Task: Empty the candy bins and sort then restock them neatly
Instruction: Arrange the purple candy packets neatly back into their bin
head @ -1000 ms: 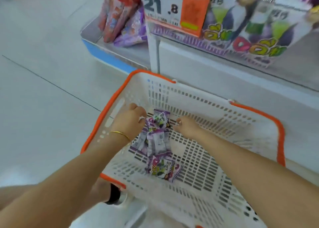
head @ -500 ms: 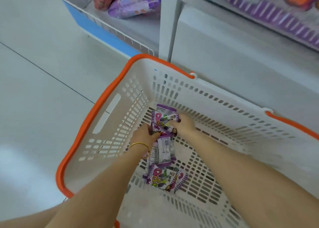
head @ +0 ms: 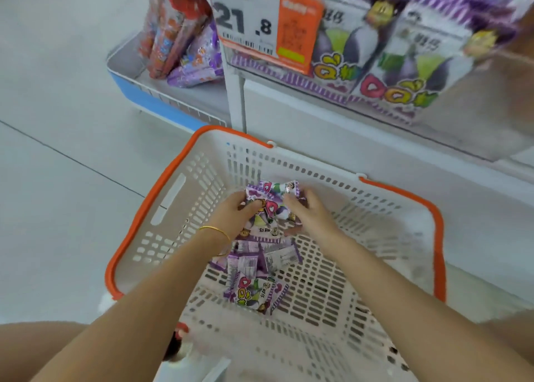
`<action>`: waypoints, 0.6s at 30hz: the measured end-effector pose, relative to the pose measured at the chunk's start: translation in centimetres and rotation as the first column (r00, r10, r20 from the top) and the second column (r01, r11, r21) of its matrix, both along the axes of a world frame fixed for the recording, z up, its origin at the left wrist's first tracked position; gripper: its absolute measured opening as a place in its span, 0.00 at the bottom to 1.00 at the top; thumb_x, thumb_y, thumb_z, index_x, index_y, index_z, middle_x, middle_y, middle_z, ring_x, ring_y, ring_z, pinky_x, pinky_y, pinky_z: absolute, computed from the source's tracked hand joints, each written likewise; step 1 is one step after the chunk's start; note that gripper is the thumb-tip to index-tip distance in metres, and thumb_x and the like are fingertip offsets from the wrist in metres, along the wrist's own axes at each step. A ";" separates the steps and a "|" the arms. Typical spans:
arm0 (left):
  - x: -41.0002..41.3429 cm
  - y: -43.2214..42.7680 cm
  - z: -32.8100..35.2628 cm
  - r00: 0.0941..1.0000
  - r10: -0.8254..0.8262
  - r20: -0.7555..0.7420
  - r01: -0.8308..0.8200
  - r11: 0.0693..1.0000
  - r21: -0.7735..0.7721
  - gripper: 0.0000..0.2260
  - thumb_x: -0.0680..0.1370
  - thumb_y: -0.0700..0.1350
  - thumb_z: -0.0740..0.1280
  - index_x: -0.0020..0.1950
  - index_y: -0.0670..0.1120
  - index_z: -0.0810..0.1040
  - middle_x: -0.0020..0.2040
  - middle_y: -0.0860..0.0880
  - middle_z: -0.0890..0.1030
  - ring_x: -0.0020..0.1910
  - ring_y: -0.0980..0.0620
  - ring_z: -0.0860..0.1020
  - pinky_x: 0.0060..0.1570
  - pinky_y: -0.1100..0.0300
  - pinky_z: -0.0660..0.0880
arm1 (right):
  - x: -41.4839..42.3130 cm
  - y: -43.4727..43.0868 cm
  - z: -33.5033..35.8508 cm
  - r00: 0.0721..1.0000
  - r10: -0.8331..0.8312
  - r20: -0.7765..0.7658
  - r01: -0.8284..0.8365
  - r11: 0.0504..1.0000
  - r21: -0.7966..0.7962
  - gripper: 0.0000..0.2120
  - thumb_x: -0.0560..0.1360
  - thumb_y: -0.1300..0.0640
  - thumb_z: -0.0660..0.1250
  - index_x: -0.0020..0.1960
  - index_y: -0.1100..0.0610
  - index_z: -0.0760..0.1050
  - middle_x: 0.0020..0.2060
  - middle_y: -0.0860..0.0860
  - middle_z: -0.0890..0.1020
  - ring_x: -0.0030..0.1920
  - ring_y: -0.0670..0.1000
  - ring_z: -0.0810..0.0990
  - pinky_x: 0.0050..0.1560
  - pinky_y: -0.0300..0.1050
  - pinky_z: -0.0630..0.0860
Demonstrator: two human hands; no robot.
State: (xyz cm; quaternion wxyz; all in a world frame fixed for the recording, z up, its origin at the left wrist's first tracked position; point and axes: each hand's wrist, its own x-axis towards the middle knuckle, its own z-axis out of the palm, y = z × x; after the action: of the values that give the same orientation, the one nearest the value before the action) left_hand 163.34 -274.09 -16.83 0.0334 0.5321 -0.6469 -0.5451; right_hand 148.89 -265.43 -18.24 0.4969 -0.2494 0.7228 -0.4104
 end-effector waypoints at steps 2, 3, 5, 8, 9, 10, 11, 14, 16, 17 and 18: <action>-0.2 1.3 2.1 0.995 -0.094 0.018 0.095 0.995 -0.039 0.22 0.79 0.53 0.63 0.68 0.43 0.69 0.60 0.44 0.76 0.57 0.45 0.74 0.57 0.53 0.70 | 0.1 1.3 1.6 1.000 0.014 -0.016 -0.014 1.000 -0.026 0.21 0.74 0.46 0.68 0.62 0.55 0.69 0.53 0.53 0.80 0.48 0.54 0.83 0.45 0.56 0.82; -0.3 1.9 3.0 0.990 -0.139 -0.018 0.138 0.990 -0.034 0.18 0.78 0.52 0.65 0.64 0.44 0.71 0.57 0.46 0.77 0.54 0.45 0.75 0.55 0.53 0.72 | 0.2 1.9 2.5 1.000 0.018 -0.020 -0.019 0.999 -0.048 0.18 0.75 0.49 0.68 0.60 0.57 0.70 0.50 0.55 0.80 0.45 0.54 0.83 0.44 0.56 0.82; -0.2 3.0 4.7 0.979 -0.178 -0.103 0.180 0.984 0.006 0.11 0.75 0.47 0.70 0.55 0.49 0.72 0.47 0.51 0.77 0.45 0.50 0.75 0.44 0.58 0.73 | 0.1 3.0 3.8 0.999 0.006 -0.046 -0.010 0.994 -0.107 0.11 0.77 0.55 0.66 0.56 0.58 0.71 0.47 0.58 0.81 0.42 0.55 0.83 0.42 0.55 0.82; 0.2 3.8 6.3 0.957 -0.272 -0.103 0.273 0.962 0.000 0.11 0.72 0.44 0.73 0.50 0.50 0.74 0.43 0.52 0.77 0.40 0.54 0.74 0.38 0.63 0.70 | -0.3 4.4 5.6 0.998 -0.027 -0.055 0.015 0.980 -0.199 0.07 0.77 0.59 0.66 0.54 0.60 0.73 0.47 0.59 0.81 0.41 0.54 0.83 0.40 0.49 0.82; 0.4 4.0 6.8 0.950 -0.304 -0.077 0.304 0.953 -0.017 0.10 0.72 0.44 0.74 0.47 0.51 0.74 0.41 0.52 0.76 0.39 0.54 0.74 0.38 0.63 0.70 | -0.4 4.7 6.1 0.999 -0.015 -0.051 0.004 0.976 -0.220 0.08 0.77 0.61 0.66 0.55 0.61 0.73 0.46 0.59 0.81 0.39 0.53 0.82 0.38 0.45 0.82; 0.5 4.3 7.3 0.943 -0.329 -0.044 0.328 0.944 -0.032 0.10 0.72 0.44 0.74 0.45 0.52 0.73 0.40 0.52 0.75 0.37 0.54 0.73 0.37 0.62 0.70 | -0.4 5.1 6.6 0.998 0.004 -0.064 -0.019 0.973 -0.229 0.09 0.77 0.62 0.66 0.56 0.62 0.73 0.44 0.57 0.82 0.38 0.51 0.82 0.36 0.43 0.81; 0.5 4.5 7.7 0.941 -0.337 -0.015 0.336 0.941 -0.042 0.10 0.72 0.44 0.74 0.45 0.51 0.73 0.39 0.51 0.75 0.37 0.53 0.72 0.37 0.62 0.70 | -0.5 5.3 6.9 0.996 0.014 -0.087 -0.035 0.971 -0.238 0.09 0.77 0.63 0.66 0.56 0.63 0.73 0.43 0.56 0.82 0.36 0.50 0.82 0.35 0.42 0.81; 0.7 4.7 9.0 0.977 -0.185 -0.107 0.186 0.983 0.004 0.11 0.71 0.39 0.74 0.47 0.46 0.73 0.38 0.49 0.74 0.34 0.54 0.74 0.32 0.64 0.75 | -0.9 6.1 7.5 0.994 -0.082 -0.073 0.056 0.950 -0.306 0.06 0.77 0.64 0.65 0.54 0.62 0.73 0.40 0.55 0.82 0.34 0.50 0.82 0.35 0.43 0.80; 0.8 4.6 9.6 0.968 0.076 -0.240 -0.049 0.992 0.114 0.12 0.70 0.33 0.73 0.47 0.44 0.74 0.39 0.47 0.76 0.34 0.51 0.76 0.35 0.61 0.80 | -1.3 6.7 7.7 0.989 -0.142 0.028 0.143 0.932 -0.334 0.05 0.77 0.66 0.64 0.52 0.60 0.72 0.39 0.56 0.81 0.34 0.51 0.81 0.36 0.44 0.80; 0.9 4.4 9.8 0.939 0.201 -0.279 -0.161 0.974 0.158 0.12 0.70 0.33 0.73 0.49 0.42 0.75 0.40 0.45 0.78 0.36 0.49 0.77 0.39 0.57 0.80 | -1.5 7.0 7.7 0.986 -0.145 0.086 0.165 0.932 -0.323 0.06 0.77 0.67 0.64 0.52 0.60 0.72 0.40 0.57 0.81 0.34 0.51 0.81 0.36 0.44 0.80; 0.9 4.1 9.7 0.903 0.301 -0.306 -0.253 0.949 0.188 0.11 0.71 0.32 0.72 0.50 0.40 0.75 0.42 0.42 0.78 0.38 0.47 0.77 0.42 0.54 0.80 | -1.6 7.3 7.8 0.981 -0.135 0.138 0.171 0.938 -0.301 0.06 0.77 0.67 0.64 0.52 0.60 0.73 0.40 0.58 0.81 0.33 0.51 0.82 0.36 0.43 0.80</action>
State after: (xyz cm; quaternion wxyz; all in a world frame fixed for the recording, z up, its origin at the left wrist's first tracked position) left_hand 164.29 -269.95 -7.13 0.1806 0.5207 -0.5087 -0.6614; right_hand 147.34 -258.17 -10.45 0.4587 -0.2437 0.6364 -0.5703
